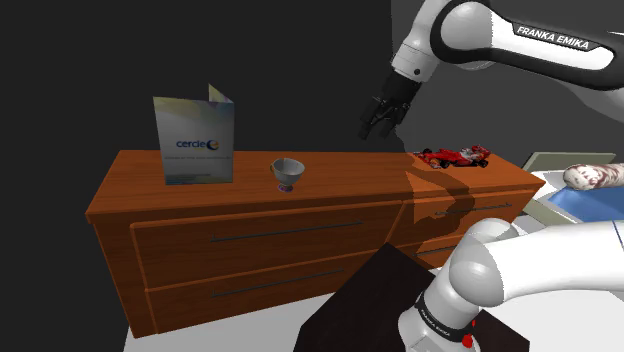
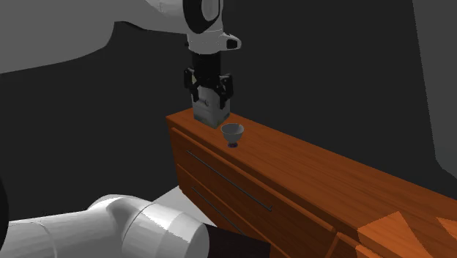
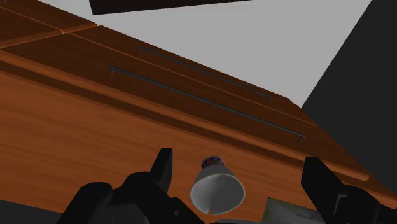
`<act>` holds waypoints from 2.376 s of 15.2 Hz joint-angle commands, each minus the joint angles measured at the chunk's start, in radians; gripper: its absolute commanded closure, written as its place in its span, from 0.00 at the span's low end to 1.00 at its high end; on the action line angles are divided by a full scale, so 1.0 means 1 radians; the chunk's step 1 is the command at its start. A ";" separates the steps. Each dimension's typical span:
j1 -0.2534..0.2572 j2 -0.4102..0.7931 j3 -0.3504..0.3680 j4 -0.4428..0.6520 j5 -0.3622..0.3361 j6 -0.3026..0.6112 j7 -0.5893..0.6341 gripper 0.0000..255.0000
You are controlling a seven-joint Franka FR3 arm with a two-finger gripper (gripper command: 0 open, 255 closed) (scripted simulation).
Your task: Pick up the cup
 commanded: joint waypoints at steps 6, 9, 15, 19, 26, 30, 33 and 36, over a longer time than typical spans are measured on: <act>0.008 0.143 -0.056 -0.012 0.027 0.145 -0.065 0.00; 0.017 0.241 -0.090 -0.001 0.052 0.224 -0.109 0.00; 0.043 0.458 -0.153 0.061 0.133 0.355 -0.213 0.00; 0.059 0.614 -0.189 0.132 0.211 0.414 -0.294 0.00; 0.057 0.900 -0.214 0.314 0.377 0.455 -0.440 0.00; 0.048 0.963 -0.208 0.342 0.416 0.476 -0.474 0.00; 0.048 0.982 -0.205 0.325 0.431 0.506 -0.493 0.00; 0.046 0.999 -0.201 0.313 0.446 0.532 -0.510 0.00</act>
